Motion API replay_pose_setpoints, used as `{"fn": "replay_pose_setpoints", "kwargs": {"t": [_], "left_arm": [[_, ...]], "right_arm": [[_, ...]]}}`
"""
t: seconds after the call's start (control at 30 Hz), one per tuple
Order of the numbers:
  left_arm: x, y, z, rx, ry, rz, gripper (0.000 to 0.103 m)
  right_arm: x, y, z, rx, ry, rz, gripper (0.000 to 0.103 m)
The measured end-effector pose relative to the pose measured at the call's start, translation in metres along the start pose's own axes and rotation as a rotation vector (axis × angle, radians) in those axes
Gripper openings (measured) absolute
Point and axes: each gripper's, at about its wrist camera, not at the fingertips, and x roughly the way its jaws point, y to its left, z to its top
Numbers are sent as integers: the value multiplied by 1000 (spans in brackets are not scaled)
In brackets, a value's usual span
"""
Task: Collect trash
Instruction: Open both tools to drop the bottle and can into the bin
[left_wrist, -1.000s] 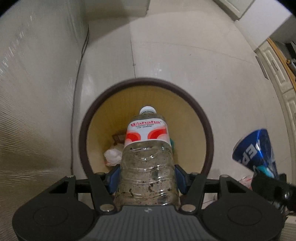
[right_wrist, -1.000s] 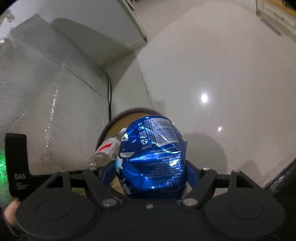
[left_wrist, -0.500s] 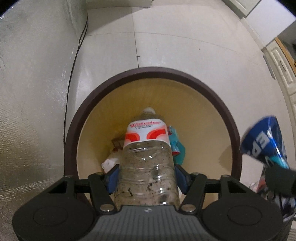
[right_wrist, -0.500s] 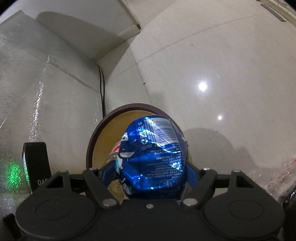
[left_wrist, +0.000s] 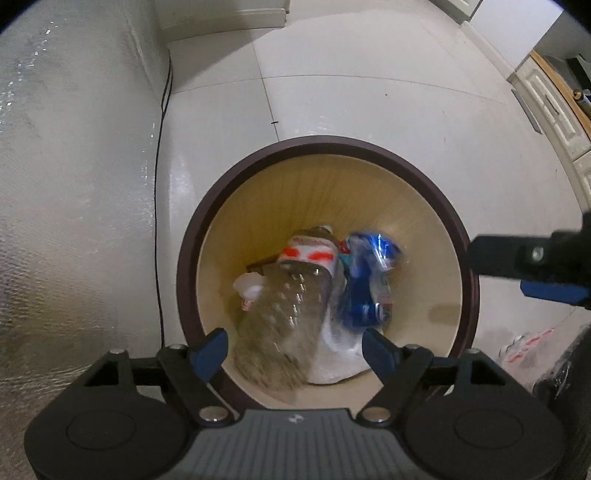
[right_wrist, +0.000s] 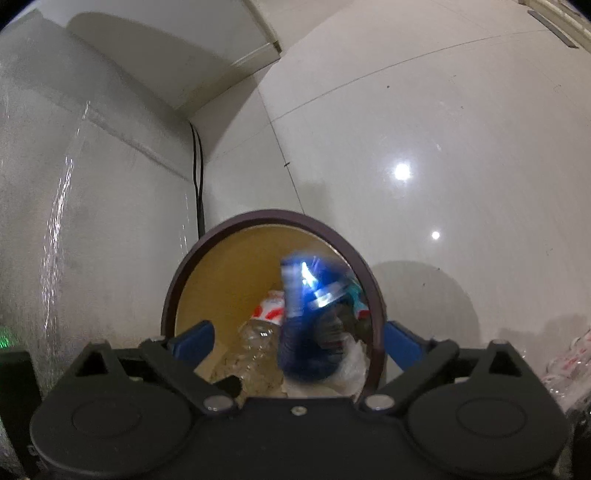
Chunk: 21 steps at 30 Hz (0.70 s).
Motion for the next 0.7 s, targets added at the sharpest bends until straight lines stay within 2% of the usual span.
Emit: {"fn": "replay_pose_setpoints", "kwargs": {"t": [0.23, 0.33, 0.47, 0.7], "left_arm": [[-15, -4, -2, 5, -5, 0, 81], [-22, -4, -2, 4, -7, 1, 85], [-40, -4, -3, 0, -9, 5, 88], [-91, -6, -10, -21, -65, 24, 99]], "right_arm": [[-5, 0, -6, -18, 52, -32, 98], [-11, -1, -8, -14, 63, -44, 98], [-21, 7, -8, -46, 60, -56, 99], [-54, 23, -11, -110, 29, -57, 99]]}}
